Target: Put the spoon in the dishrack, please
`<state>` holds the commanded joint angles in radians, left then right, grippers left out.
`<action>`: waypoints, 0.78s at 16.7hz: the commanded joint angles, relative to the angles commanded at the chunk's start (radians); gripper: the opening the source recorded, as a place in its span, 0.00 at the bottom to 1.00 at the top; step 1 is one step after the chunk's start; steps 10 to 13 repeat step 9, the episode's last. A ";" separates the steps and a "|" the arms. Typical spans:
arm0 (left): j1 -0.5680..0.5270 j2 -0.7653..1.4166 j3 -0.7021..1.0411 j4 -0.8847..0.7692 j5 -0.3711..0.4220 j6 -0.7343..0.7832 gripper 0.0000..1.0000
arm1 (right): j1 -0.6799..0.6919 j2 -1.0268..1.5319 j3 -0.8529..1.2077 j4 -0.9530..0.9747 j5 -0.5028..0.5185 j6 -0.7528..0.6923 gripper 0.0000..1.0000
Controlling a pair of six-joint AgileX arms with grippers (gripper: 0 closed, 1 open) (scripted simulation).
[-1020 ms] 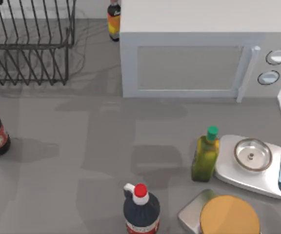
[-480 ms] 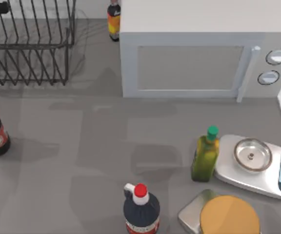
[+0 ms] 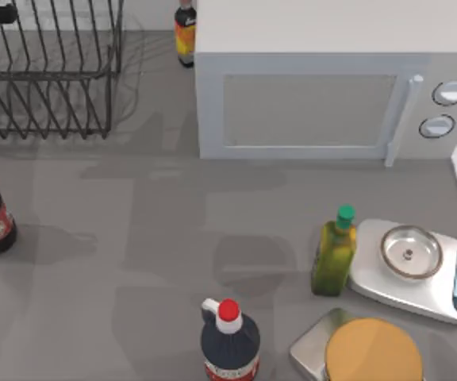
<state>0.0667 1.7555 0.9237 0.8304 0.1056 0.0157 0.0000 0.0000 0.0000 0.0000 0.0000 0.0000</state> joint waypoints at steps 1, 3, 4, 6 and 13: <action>0.000 0.000 0.000 0.000 0.000 0.000 0.83 | 0.000 0.000 0.000 0.000 0.000 0.000 1.00; 0.000 0.000 0.000 0.000 0.000 0.000 0.98 | 0.000 0.000 0.000 0.000 0.000 0.000 1.00; 0.000 0.000 0.000 0.000 0.000 0.000 1.00 | 0.000 0.000 0.000 0.000 0.000 0.000 1.00; 0.000 0.000 0.000 0.000 0.000 0.000 1.00 | 0.000 0.000 0.000 0.000 0.000 0.000 1.00; 0.000 0.000 0.000 0.000 0.000 0.000 1.00 | 0.000 0.000 0.000 0.000 0.000 0.000 1.00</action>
